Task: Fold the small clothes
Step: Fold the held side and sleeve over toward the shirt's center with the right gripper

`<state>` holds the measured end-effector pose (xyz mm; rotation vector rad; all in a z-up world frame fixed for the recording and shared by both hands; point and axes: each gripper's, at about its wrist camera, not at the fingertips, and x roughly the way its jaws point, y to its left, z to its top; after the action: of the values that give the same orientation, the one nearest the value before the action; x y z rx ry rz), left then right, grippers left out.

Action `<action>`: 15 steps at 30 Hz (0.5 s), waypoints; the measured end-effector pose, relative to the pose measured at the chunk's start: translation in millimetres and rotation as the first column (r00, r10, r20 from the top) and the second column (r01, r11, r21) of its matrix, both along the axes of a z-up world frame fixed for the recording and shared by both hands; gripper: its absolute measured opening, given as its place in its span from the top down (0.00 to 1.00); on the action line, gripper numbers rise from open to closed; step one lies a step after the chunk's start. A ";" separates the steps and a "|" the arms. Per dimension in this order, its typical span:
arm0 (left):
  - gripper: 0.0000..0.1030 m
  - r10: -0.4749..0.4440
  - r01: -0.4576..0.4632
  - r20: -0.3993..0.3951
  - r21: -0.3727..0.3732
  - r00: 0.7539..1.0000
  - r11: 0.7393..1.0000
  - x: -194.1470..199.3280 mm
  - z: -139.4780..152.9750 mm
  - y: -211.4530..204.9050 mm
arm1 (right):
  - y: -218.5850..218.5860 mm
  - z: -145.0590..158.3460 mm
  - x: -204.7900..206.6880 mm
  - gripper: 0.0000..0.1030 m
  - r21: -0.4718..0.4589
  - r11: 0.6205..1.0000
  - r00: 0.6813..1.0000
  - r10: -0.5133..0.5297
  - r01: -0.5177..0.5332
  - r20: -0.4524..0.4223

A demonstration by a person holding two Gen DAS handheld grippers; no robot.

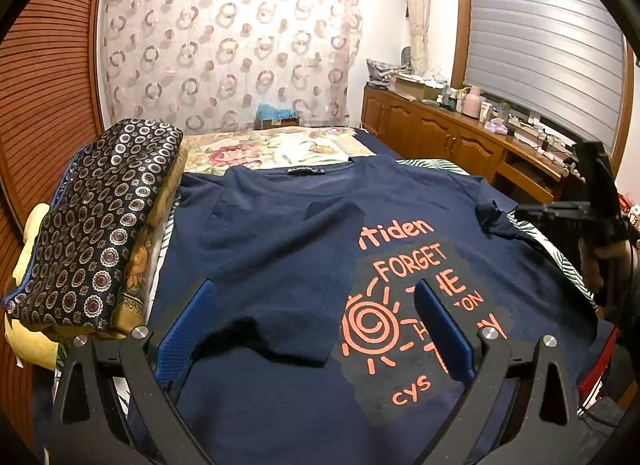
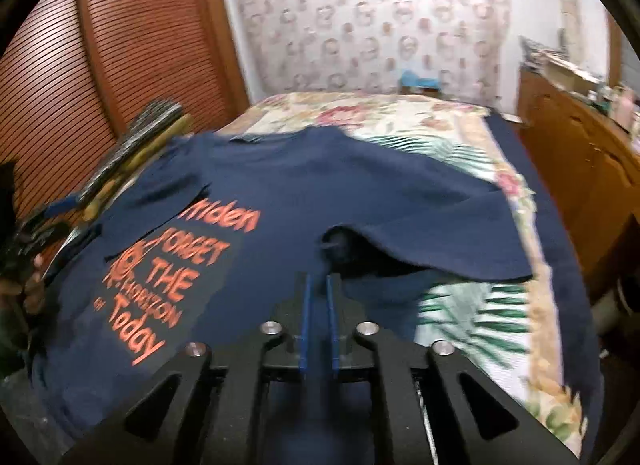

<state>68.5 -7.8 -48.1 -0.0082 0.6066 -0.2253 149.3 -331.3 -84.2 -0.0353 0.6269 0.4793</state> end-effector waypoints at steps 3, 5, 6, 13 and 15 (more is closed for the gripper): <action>0.03 0.001 -0.001 0.001 0.001 1.000 1.000 -1.0 0.1 -1.1 | -17.5 1.3 12.2 0.64 -0.028 0.996 0.996 -0.086 0.087 0.015; 0.03 -0.001 0.001 0.000 -0.001 1.000 1.000 -1.0 0.1 -1.0 | -36.6 -3.2 28.6 0.47 -0.012 0.991 0.991 -0.136 0.136 -0.008; 0.03 -0.001 0.001 -0.001 -0.002 1.000 1.000 -1.2 -0.1 -1.3 | -39.9 -6.0 37.3 0.42 -0.004 0.988 0.988 -0.155 0.154 -0.026; 0.03 -0.004 0.004 -0.007 -0.001 1.000 1.000 -1.8 -1.5 -4.7 | -77.6 -39.7 104.7 0.42 0.051 0.954 0.936 -0.279 0.296 -0.215; 0.03 -0.003 0.003 -0.009 -0.004 1.000 1.000 -1.4 -1.5 -4.0 | -81.2 -45.5 116.2 0.42 0.071 0.951 0.930 -0.276 0.301 -0.244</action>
<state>67.0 -11.8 -49.7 -0.0120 0.6153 -0.2297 265.5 -412.5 -129.7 0.2165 0.8198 0.2311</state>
